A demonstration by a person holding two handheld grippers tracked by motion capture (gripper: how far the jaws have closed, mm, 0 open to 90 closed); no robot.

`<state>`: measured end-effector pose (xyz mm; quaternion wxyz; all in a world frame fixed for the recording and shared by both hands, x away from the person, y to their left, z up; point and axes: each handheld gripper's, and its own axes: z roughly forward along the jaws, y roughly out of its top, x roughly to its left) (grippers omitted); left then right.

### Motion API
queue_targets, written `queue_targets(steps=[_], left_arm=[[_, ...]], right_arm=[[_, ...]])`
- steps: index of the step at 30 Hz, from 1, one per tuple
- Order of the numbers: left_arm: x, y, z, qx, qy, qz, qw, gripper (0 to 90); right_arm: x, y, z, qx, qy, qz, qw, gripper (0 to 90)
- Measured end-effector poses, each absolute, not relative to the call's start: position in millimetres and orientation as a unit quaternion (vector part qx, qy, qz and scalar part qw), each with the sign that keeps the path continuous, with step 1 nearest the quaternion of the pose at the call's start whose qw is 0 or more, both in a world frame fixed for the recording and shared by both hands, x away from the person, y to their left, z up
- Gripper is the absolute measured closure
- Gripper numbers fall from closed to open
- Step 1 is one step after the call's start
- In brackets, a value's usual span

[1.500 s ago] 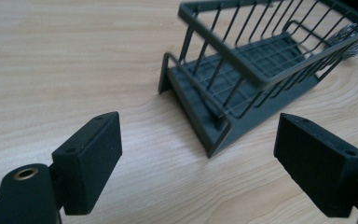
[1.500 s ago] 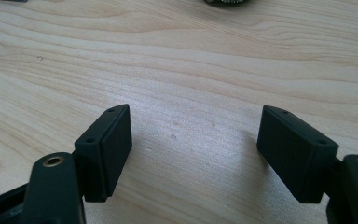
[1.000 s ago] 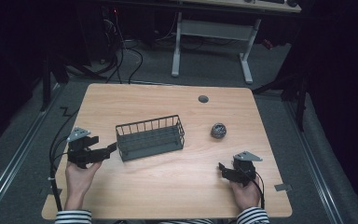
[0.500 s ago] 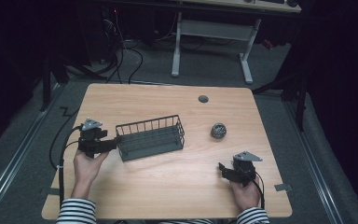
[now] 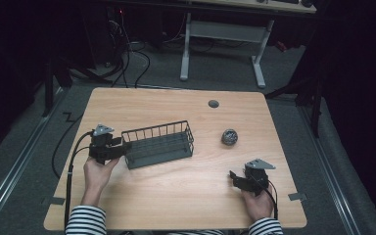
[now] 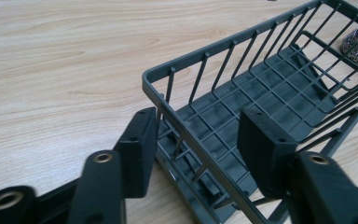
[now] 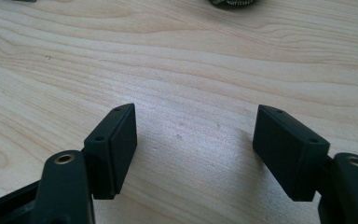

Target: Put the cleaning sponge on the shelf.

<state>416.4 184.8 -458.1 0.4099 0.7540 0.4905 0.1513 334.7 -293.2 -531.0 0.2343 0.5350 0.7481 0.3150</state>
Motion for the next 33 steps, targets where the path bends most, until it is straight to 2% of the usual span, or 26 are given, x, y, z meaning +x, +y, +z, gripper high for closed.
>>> queue_targets(steps=[7, 33], left_arm=[[417.8, 181.0, -460.7, 0.758, 0.49, 0.153, 0.403, 56.7], [417.5, 151.7, -463.2, 0.763, 0.473, 0.144, 0.417, 57.8]], right_arm=[[334.7, -293.3, -531.0, 0.535, 0.748, 0.315, 0.234, 30.8], [334.7, -293.2, -531.0, 0.535, 0.748, 0.315, 0.234, 30.8]])
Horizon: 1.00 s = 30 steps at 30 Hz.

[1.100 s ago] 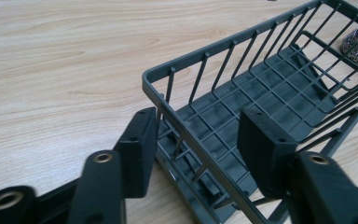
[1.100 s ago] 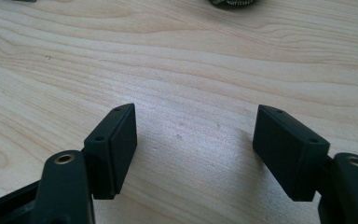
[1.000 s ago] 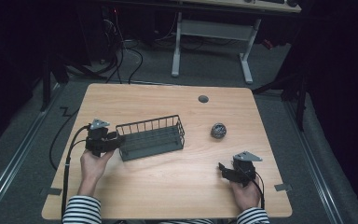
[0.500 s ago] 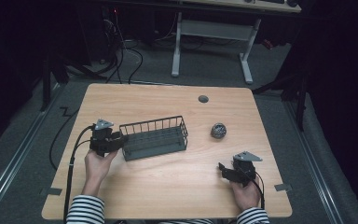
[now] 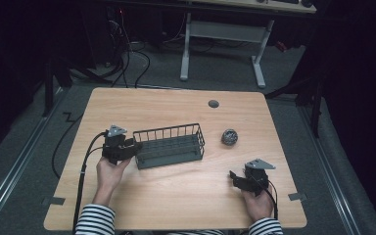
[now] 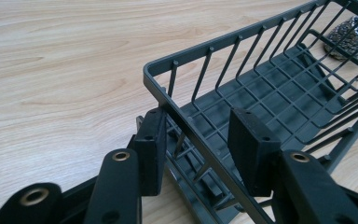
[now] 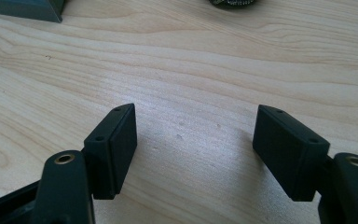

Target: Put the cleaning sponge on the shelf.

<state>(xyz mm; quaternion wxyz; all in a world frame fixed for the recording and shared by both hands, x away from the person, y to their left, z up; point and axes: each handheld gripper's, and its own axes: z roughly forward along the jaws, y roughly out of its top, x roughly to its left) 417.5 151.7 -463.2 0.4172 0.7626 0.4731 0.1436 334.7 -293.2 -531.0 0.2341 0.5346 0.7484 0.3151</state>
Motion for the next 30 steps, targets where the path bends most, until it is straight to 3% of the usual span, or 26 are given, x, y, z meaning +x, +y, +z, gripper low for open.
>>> queue_targets(steps=[15, 22, 30], left_arm=[[416.3, 145.7, -463.3, 0.764, 0.471, 0.143, 0.417, 57.0], [414.0, 155.3, -455.0, 0.745, 0.483, 0.142, 0.437, 34.4], [402.2, 172.9, -444.5, 0.741, 0.479, 0.158, 0.444, 28.5]], right_arm=[[334.7, -293.2, -530.9, 0.535, 0.748, 0.315, 0.234, 30.8], [334.8, -293.3, -530.9, 0.535, 0.748, 0.315, 0.234, 30.8], [334.8, -293.3, -531.0, 0.535, 0.748, 0.315, 0.234, 30.8]])
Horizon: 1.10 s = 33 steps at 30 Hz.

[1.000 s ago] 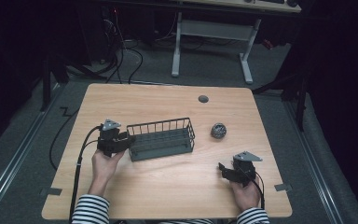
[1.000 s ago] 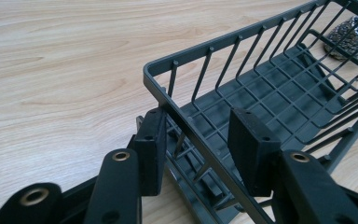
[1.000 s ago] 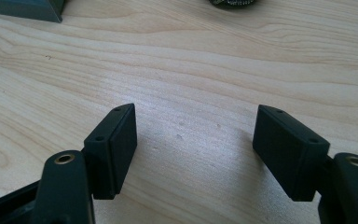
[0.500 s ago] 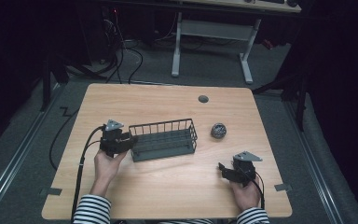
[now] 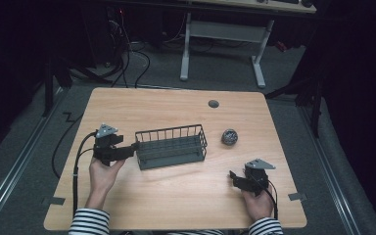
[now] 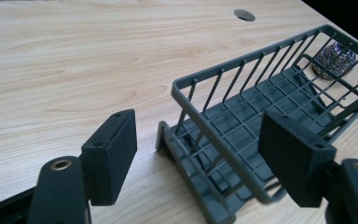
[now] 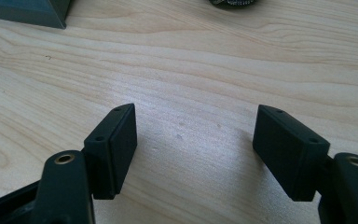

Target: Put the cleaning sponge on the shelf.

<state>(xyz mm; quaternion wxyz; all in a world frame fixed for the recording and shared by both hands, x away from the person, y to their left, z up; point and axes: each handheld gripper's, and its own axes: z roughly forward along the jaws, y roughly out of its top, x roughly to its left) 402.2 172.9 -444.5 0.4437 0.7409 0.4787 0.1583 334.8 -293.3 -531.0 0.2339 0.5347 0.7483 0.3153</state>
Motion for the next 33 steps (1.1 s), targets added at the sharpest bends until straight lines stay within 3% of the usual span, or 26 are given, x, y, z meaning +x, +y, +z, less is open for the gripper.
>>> queue_targets(steps=[14, 33], left_arm=[[380.6, 215.5, -466.0, 0.73, 0.505, 0.179, 0.425, 28.4], [365.7, 236.3, -516.4, 0.729, 0.536, 0.2, 0.376, 28.4]], right_arm=[[334.8, -293.3, -531.0, 0.535, 0.748, 0.315, 0.234, 30.8], [335.1, -293.5, -530.9, 0.533, 0.75, 0.316, 0.233, 30.1]])
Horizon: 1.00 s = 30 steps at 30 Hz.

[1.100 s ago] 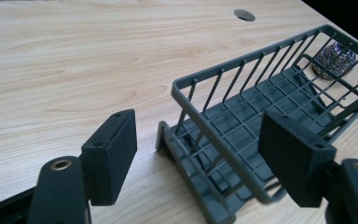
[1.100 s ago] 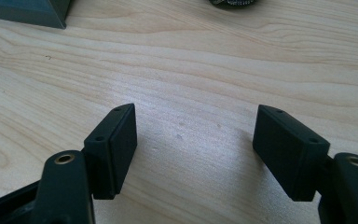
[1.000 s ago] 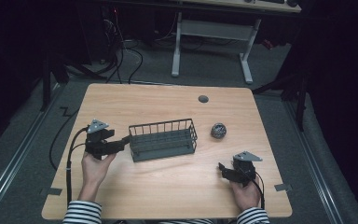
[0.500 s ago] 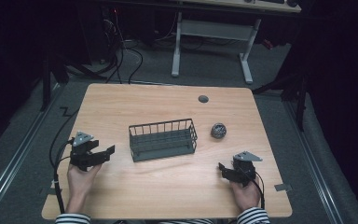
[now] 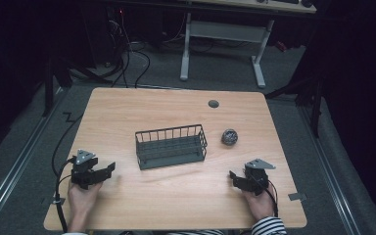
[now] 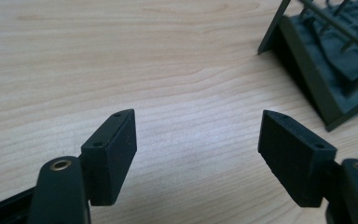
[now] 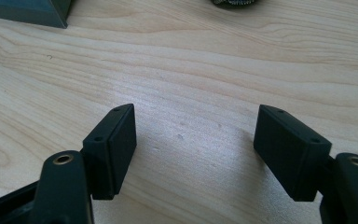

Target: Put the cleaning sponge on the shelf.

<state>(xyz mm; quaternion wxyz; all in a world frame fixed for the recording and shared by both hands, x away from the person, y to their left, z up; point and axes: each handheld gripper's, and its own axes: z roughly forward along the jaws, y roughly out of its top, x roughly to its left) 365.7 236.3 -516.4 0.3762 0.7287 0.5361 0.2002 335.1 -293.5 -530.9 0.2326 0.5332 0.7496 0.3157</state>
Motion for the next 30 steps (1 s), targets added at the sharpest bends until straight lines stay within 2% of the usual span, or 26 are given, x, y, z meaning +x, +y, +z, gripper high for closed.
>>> queue_targets(steps=[9, 18, 23, 30], left_arm=[[367.0, 232.3, -534.9, 0.731, 0.543, 0.214, 0.354, 28.4], [367.7, 227.8, -537.1, 0.736, 0.54, 0.227, 0.339, 28.0], [368.9, 225.6, -537.6, 0.735, 0.547, 0.233, 0.328, 22.1], [369.4, 225.7, -537.7, 0.734, 0.548, 0.233, 0.326, 20.4]], right_arm=[[336.0, -294.7, -529.9, 0.526, 0.758, 0.313, 0.227, 29.4], [336.3, -296.9, -528.1, 0.525, 0.76, 0.313, 0.22, 28.3], [336.1, -301.1, -524.8, 0.529, 0.753, 0.327, 0.214, 28.9], [340.7, -304.6, -508.8, 0.527, 0.751, 0.337, 0.213, 28.5]])
